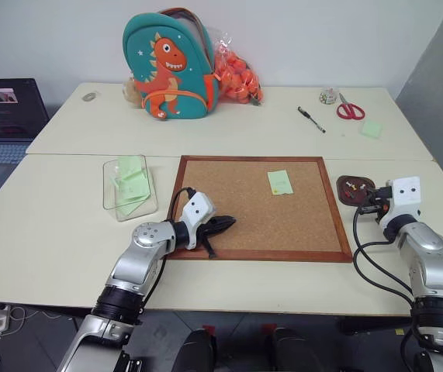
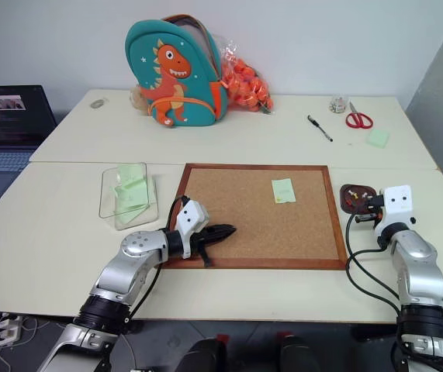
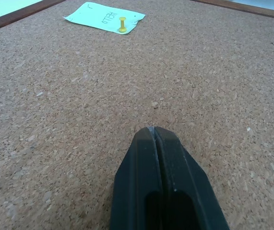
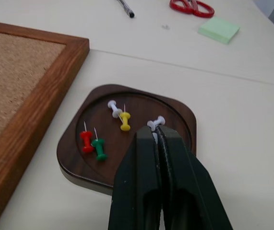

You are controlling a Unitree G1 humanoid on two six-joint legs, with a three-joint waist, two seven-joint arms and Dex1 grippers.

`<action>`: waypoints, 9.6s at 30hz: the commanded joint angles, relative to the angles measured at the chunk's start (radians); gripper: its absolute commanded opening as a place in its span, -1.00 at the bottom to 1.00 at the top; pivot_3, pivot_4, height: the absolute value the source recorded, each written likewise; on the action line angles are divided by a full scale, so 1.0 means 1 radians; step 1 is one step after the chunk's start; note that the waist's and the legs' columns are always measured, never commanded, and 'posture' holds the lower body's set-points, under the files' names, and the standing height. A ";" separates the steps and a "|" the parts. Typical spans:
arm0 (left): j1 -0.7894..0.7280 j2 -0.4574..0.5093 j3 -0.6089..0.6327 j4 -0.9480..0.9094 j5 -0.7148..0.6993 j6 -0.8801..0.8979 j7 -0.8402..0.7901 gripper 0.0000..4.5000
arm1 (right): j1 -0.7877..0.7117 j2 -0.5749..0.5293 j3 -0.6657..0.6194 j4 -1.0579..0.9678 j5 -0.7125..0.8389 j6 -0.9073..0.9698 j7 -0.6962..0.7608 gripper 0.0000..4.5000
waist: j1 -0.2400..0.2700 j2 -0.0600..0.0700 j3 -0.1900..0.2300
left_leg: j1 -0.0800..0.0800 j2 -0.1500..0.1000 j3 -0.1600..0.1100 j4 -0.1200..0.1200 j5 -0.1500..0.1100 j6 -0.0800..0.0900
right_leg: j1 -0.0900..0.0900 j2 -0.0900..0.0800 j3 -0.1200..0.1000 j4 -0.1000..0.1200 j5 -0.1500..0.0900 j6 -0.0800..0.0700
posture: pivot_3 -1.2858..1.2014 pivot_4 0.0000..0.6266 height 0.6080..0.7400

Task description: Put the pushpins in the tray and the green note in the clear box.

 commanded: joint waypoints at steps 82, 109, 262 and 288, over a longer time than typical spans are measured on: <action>0.049 -0.011 -0.049 -0.006 0.018 0.034 -0.008 -1.00 | -0.193 0.282 0.315 0.043 -0.046 -0.053 0.100 -0.36 | 0.000 0.001 -0.001 | 0.000 0.000 -0.002 0.000 0.000 0.000 | 0.000 0.000 -0.002 0.000 0.000 0.000 | 0.03 -0.52 1.00; 0.064 -0.009 -0.051 -0.018 0.019 0.040 -0.006 -1.00 | -0.193 0.318 0.256 -0.006 -0.014 -0.138 0.091 -0.98 | -0.002 0.001 -0.001 | -0.001 0.001 -0.001 0.000 0.000 0.000 | -0.001 0.000 -0.001 0.000 0.000 0.000 | 0.03 -0.52 1.00; -0.467 -0.314 0.396 0.080 -0.603 0.839 0.438 -0.98 | -0.104 -0.113 0.027 -0.170 -0.005 0.162 0.131 -1.00 | -0.001 -0.010 0.006 | -0.003 -0.001 0.001 0.000 0.003 -0.005 | -0.003 -0.001 0.000 0.000 0.000 0.000 | 0.03 -0.52 1.00; -0.429 -0.302 0.358 0.022 -0.607 0.829 0.425 -1.00 | -0.211 -0.130 0.017 0.126 0.007 0.081 0.147 0.52 | -0.004 -0.009 0.006 | -0.003 0.000 0.002 0.000 0.003 -0.005 | -0.004 0.000 0.002 0.000 0.000 0.000 | 0.03 -0.52 1.00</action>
